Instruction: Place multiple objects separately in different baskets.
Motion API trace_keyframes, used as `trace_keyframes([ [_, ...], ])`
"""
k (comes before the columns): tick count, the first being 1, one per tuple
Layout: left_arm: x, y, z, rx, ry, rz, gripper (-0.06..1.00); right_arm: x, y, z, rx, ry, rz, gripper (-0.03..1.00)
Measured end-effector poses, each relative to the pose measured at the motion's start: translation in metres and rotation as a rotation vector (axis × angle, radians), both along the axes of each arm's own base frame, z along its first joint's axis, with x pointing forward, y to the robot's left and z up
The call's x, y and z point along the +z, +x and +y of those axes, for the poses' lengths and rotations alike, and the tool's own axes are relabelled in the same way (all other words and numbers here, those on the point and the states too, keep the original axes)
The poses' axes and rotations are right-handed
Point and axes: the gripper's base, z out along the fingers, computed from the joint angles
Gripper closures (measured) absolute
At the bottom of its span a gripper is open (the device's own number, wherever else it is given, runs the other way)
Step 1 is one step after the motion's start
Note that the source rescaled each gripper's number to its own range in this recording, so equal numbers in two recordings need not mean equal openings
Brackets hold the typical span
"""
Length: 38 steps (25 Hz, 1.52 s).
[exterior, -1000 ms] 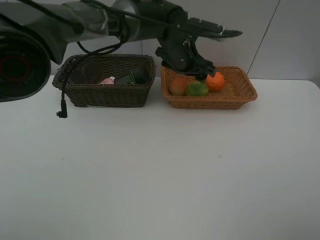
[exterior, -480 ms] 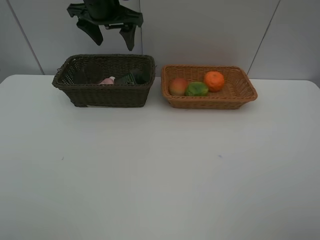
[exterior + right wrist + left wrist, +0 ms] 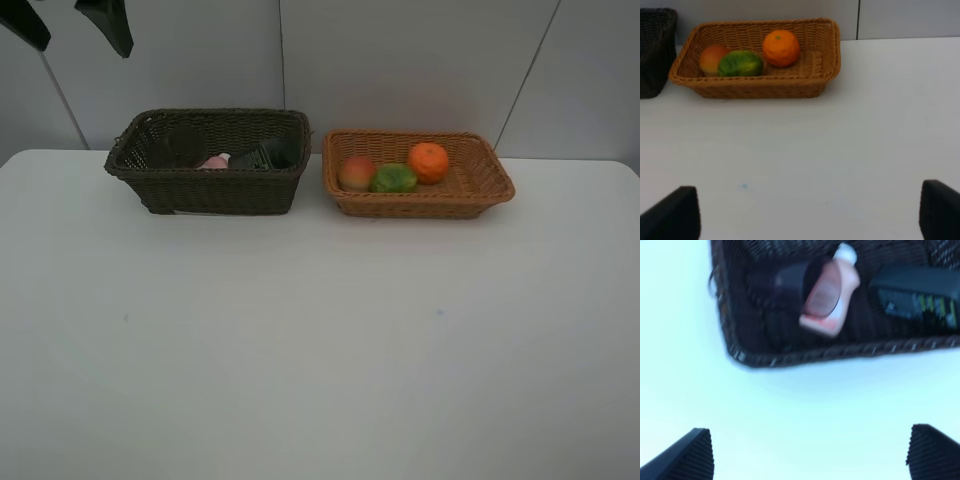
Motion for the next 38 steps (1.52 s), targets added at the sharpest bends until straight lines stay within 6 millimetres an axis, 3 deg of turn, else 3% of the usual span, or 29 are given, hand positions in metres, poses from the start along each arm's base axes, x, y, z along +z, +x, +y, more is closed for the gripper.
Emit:
trace_keyframes([
  [3,0.006,-0.045,0.014,0.003,-0.007,-0.052,-0.05,0.0,0.0,0.0,0.0,0.0,0.0,0.05],
  [13,0.021,-0.224,0.053,0.001,-0.053,-0.337,-0.05,0.0,0.0,0.0,0.0,0.0,0.0,0.05],
  [18,0.008,-0.304,0.071,0.005,-0.073,-0.492,-0.05,0.0,0.0,0.0,0.0,0.0,0.0,0.05],
  [21,-0.009,-0.336,0.078,-0.004,-0.077,-0.567,-0.05,0.0,0.0,0.0,0.0,0.0,0.0,0.05],
  [26,-0.042,-0.36,0.079,-0.03,-0.125,-0.622,-0.06,0.0,0.0,0.0,0.0,0.0,0.0,0.05],
  [31,-0.079,-0.354,0.075,-0.045,-0.148,-0.576,-0.06,-0.001,0.0,0.0,0.0,0.0,0.003,0.05],
  [38,-0.086,-0.351,0.074,-0.052,-0.135,-0.552,-0.06,-0.001,0.0,0.0,0.0,0.0,0.003,0.05],
])
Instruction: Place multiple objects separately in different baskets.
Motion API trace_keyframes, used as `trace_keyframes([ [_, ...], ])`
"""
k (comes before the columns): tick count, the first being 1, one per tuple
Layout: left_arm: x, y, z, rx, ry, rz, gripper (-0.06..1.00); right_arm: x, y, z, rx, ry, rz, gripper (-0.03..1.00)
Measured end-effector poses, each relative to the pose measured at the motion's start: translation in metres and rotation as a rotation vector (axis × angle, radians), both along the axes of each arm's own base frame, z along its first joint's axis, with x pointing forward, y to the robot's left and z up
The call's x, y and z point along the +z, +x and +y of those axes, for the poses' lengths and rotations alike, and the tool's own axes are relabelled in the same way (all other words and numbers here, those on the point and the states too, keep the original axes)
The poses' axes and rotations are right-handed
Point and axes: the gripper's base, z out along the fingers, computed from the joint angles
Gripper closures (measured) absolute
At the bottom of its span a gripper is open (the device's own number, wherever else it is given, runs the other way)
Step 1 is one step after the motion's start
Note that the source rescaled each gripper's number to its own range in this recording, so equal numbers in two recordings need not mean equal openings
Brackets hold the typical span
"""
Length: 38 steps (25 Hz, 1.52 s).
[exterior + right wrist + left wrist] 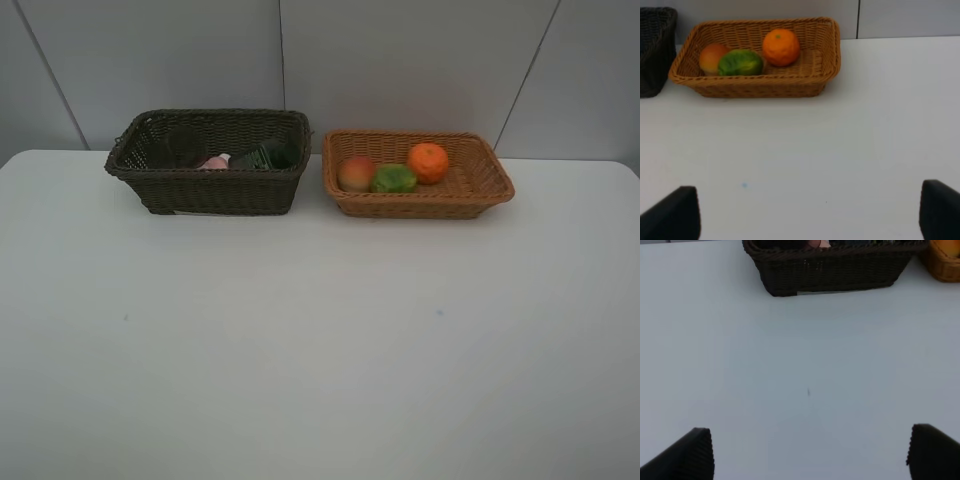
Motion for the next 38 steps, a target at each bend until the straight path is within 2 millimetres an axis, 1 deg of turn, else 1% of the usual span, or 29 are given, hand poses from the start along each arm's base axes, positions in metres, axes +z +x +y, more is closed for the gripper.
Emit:
trace_keyframes([
  [6,-0.0002,-0.0008,-0.004,-0.065,0.029,-0.003,-0.06,0.0,0.0,0.0,0.0,0.0,0.0,0.05],
  [12,-0.0001,-0.0014,-0.0042,-0.072,0.037,-0.009,-0.06,0.0,0.0,0.0,0.0,0.0,0.0,0.05],
  [22,-0.0001,-0.0019,-0.0055,0.09,0.036,-0.007,-0.06,0.0,0.0,0.0,0.0,0.0,0.0,0.05],
  [38,-0.0001,-0.0019,-0.0055,0.094,0.035,-0.007,-0.06,0.0,0.0,0.0,0.0,0.0,0.0,0.05],
])
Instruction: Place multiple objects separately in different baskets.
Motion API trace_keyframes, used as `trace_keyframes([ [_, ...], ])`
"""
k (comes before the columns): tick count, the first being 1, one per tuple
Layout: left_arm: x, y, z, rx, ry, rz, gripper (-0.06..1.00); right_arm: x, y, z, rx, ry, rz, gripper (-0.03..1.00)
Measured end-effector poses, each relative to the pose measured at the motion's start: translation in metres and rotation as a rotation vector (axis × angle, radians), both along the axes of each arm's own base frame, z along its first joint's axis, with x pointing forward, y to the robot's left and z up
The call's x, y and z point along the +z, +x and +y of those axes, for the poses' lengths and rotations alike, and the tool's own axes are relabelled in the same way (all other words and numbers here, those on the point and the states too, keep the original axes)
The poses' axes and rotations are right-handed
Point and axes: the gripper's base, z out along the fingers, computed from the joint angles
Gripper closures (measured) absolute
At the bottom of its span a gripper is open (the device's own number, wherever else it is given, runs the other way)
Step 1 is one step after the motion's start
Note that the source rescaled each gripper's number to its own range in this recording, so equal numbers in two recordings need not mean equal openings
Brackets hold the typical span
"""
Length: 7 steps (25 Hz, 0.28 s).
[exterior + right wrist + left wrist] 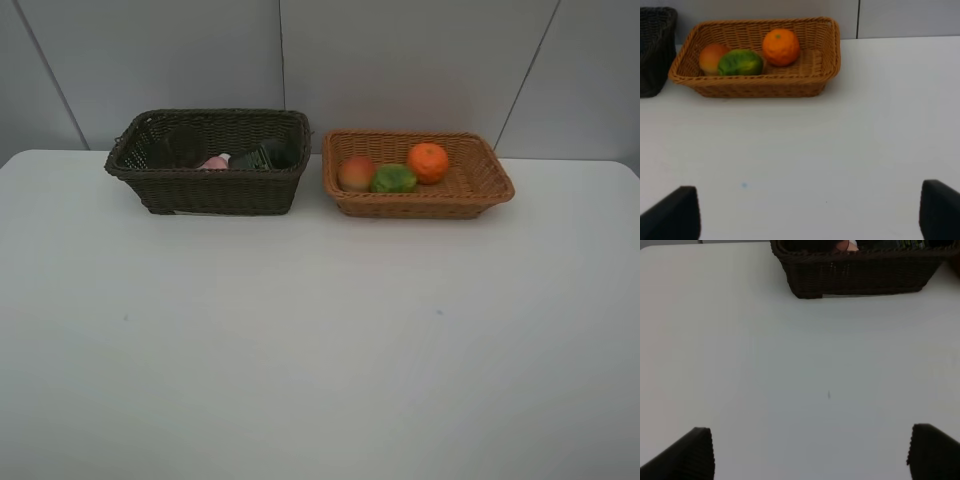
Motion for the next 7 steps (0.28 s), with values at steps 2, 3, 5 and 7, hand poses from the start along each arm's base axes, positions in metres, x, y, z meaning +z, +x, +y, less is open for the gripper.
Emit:
trace_keyframes([
  [2,0.0,0.0,0.0,0.0,0.0,0.0,-0.06,0.0,0.0,0.0,0.0,0.0,0.0,0.05],
  [3,0.0,0.0,0.0,0.0,0.0,0.0,-0.06,0.0,0.0,0.0,0.0,0.0,0.0,0.05],
  [5,0.0,0.0,0.0,0.0,0.0,0.0,-0.06,0.0,0.0,0.0,0.0,0.0,0.0,0.05],
  [7,0.0,0.0,0.0,0.0,0.0,0.0,-0.06,0.0,0.0,0.0,0.0,0.0,0.0,0.05],
])
